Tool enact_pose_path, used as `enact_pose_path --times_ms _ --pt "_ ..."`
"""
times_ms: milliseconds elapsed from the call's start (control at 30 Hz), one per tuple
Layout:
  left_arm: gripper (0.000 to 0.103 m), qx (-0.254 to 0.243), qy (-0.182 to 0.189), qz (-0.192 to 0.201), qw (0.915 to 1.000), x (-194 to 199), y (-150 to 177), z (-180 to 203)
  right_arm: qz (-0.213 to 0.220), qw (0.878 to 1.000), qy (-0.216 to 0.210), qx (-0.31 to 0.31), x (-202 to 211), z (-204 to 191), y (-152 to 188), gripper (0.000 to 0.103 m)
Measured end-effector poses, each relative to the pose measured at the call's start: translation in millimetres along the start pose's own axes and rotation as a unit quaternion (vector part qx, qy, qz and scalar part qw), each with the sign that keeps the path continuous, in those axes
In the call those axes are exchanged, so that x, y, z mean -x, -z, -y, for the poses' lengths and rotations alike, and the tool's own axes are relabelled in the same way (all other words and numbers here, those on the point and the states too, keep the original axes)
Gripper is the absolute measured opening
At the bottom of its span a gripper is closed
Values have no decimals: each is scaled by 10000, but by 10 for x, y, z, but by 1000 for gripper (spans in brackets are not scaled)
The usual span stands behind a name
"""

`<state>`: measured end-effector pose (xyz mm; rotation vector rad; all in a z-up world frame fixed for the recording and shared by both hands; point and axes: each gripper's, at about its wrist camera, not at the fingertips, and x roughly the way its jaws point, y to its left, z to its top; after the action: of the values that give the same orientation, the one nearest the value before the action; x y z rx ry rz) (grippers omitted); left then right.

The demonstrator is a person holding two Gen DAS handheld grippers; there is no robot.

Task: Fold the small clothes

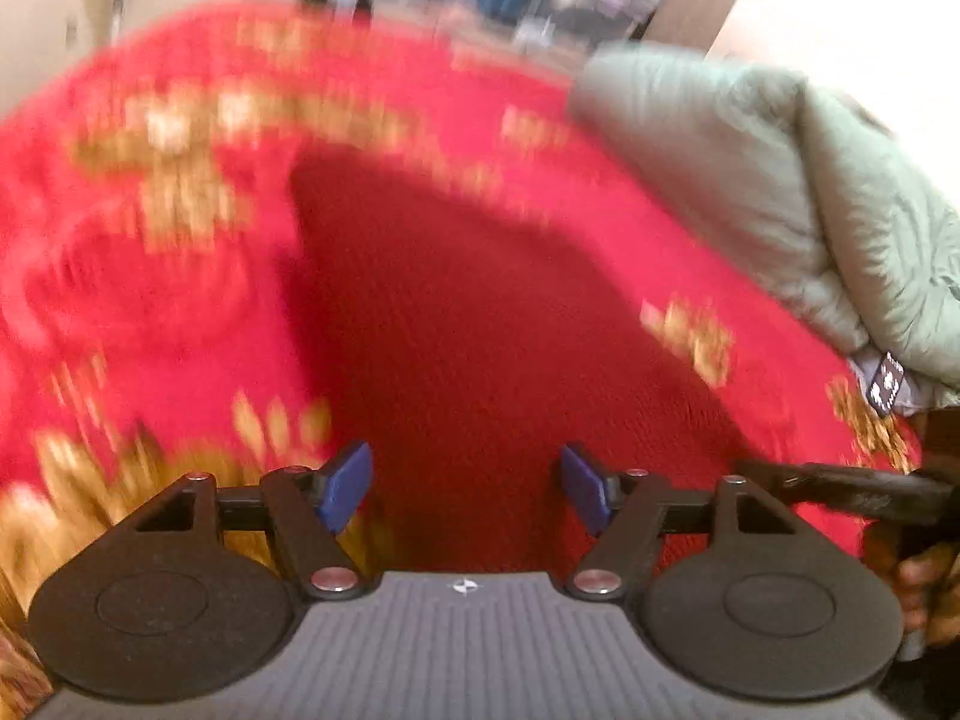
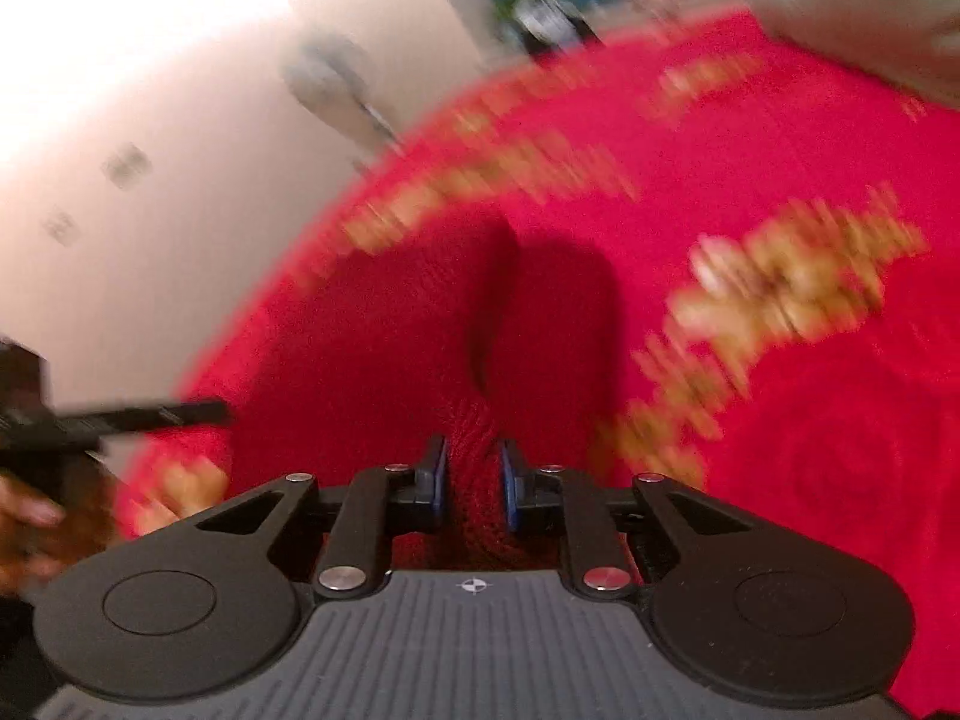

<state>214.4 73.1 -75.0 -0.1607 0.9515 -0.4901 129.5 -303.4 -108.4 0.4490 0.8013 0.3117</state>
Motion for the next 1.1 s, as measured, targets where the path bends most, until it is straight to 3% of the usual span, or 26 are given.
enact_pose_path --times_ms 67,167,267,300,333,400,500,567,700,867,967,1100 --pt "84 -6 -49 -376 9993 -129 18 -6 -250 9992 282 101 -118 -18 78 18" --pt "84 -152 -165 -357 9991 -115 -28 6 -231 9989 390 72 -102 -102 51 19" --pt "83 -25 45 -158 9999 -17 -88 -11 -255 9973 625 276 -58 -229 -25 33" --pt "82 33 123 -103 9999 2 -112 -25 -245 9958 775 414 -23 -276 -59 45" --pt "83 76 174 -56 9998 24 -137 -37 -221 9941 915 542 -8 -301 -89 51" --pt "83 144 188 7 9997 67 -174 -32 -76 9910 1101 761 114 -359 -159 51" --pt "83 196 34 -140 9997 13 -202 -36 98 9928 1025 611 235 -324 -324 55" --pt "84 -31 -184 -445 9988 -113 -153 20 247 9941 945 465 278 -276 -445 59" --pt "85 -299 -290 -557 9976 -196 -98 100 288 9957 837 255 171 -148 -651 62" --pt "85 -114 -266 -280 9992 -70 -199 78 0 9969 787 87 -139 53 -827 66" --pt "85 -211 -660 -109 9975 28 -399 47 -304 9965 780 -67 -358 178 -900 71" --pt "87 -165 -569 -143 9981 -22 -691 -100 -507 9967 614 -144 -552 299 -943 71"
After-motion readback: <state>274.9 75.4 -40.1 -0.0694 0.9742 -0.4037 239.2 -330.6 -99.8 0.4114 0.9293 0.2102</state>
